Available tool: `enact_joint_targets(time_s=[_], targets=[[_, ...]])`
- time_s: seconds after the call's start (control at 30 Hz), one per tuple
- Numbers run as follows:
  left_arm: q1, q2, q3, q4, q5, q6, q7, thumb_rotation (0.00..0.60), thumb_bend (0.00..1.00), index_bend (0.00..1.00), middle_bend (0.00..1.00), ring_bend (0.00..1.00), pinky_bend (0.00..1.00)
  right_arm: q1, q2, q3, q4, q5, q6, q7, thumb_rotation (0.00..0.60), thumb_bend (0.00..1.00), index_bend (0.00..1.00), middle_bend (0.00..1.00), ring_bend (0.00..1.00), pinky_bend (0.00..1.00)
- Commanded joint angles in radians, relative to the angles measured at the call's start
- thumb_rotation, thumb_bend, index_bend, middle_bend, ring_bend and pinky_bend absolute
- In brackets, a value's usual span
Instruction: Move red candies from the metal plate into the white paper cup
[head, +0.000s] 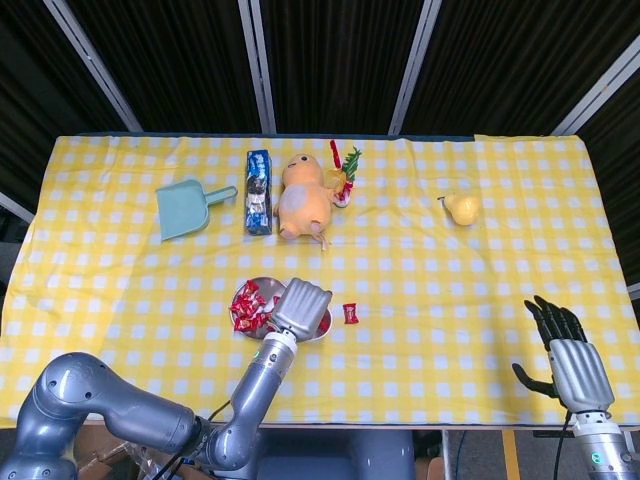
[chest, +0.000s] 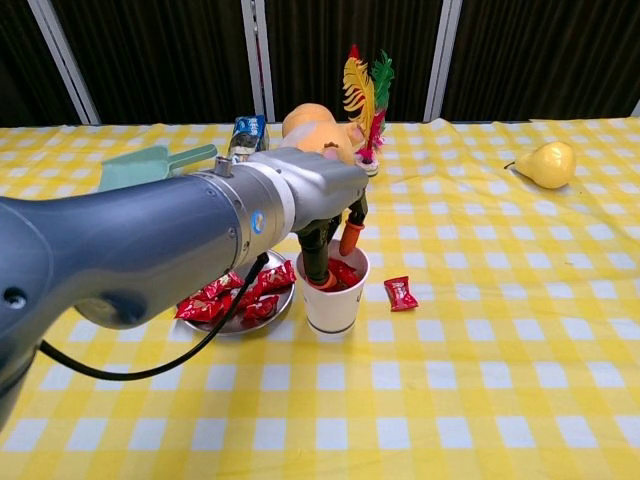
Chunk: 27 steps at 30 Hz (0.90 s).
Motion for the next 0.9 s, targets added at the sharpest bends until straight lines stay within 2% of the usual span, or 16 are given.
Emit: enact_joint_targets(time_s=[0.03, 0.37, 0.6, 0.73, 0.9], targets=[[0.000, 0.002, 0.000, -0.002, 0.003, 0.002, 0.000, 0.600, 0.29, 0.45, 0.62, 0.87, 0.97, 0.000, 0.000, 0.000, 0.000, 0.000, 0.000, 0.000, 0.600, 0.34, 0.00, 0.00, 0.00, 0.00], [0.015, 0.026, -0.030, -0.050, 0.045, 0.025, -0.045, 0.600, 0.29, 0.39, 0.60, 0.87, 0.97, 0.000, 0.000, 0.001, 0.001, 0.000, 0.000, 0.001, 0.600, 0.34, 0.00, 0.00, 0.00, 0.00], [0.054, 0.075, -0.019, -0.119, 0.101, 0.045, -0.100, 0.600, 0.29, 0.37, 0.57, 0.87, 0.97, 0.000, 0.000, 0.000, 0.000, 0.000, 0.000, -0.001, 0.600, 0.34, 0.00, 0.00, 0.00, 0.00], [0.076, 0.126, 0.001, -0.150, 0.080, 0.056, -0.084, 0.600, 0.28, 0.33, 0.48, 0.86, 0.97, -0.001, 0.000, 0.001, -0.001, 0.002, 0.001, -0.003, 0.600, 0.34, 0.00, 0.00, 0.00, 0.00], [0.095, 0.190, 0.027, -0.189, -0.001, 0.066, -0.039, 0.600, 0.20, 0.27, 0.33, 0.86, 0.97, 0.000, -0.001, 0.001, -0.001, 0.003, 0.000, -0.005, 0.600, 0.34, 0.00, 0.00, 0.00, 0.00]])
